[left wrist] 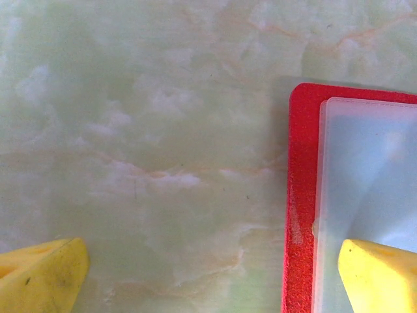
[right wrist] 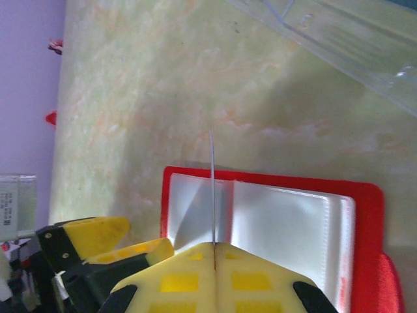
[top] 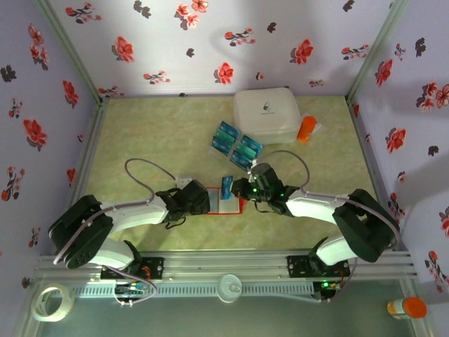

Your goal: Put the credit cards into the card holder

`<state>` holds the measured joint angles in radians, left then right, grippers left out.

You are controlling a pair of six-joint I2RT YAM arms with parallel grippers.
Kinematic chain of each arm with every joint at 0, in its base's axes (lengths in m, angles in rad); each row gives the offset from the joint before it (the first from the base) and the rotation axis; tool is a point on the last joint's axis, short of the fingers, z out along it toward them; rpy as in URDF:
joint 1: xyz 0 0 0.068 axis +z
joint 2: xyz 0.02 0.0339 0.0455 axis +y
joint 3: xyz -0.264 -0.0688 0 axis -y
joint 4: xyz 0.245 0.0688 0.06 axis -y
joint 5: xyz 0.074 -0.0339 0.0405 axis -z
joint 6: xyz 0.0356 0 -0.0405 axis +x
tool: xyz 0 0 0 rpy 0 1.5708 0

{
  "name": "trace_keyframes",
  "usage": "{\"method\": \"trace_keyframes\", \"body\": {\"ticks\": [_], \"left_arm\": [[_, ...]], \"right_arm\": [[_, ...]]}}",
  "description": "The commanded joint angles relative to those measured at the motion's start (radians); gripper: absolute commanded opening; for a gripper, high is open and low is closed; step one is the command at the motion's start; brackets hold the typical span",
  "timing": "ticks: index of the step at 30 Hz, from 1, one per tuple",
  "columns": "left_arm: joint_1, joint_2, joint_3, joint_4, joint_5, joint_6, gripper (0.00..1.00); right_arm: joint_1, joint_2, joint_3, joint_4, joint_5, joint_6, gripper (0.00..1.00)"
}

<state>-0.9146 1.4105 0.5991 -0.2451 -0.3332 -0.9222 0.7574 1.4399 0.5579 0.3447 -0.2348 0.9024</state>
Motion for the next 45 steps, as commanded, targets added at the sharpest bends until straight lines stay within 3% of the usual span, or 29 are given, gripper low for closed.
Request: {"method": "trace_keyframes", "body": {"ticks": [1, 17, 45], "left_arm": [[-0.006, -0.002, -0.038, -0.072, -0.006, -0.039, 1.0], [-0.012, 0.008, -0.057, -0.068, -0.008, -0.054, 1.0], [-0.018, 0.011, -0.067, -0.058, -0.008, -0.061, 1.0]], "right_arm": [[0.014, 0.034, -0.016, 0.11, 0.023, 0.038, 0.0], [0.022, 0.066, -0.087, 0.21, 0.055, 0.067, 0.0], [0.026, 0.16, -0.105, 0.341, -0.003, 0.119, 0.0]]}}
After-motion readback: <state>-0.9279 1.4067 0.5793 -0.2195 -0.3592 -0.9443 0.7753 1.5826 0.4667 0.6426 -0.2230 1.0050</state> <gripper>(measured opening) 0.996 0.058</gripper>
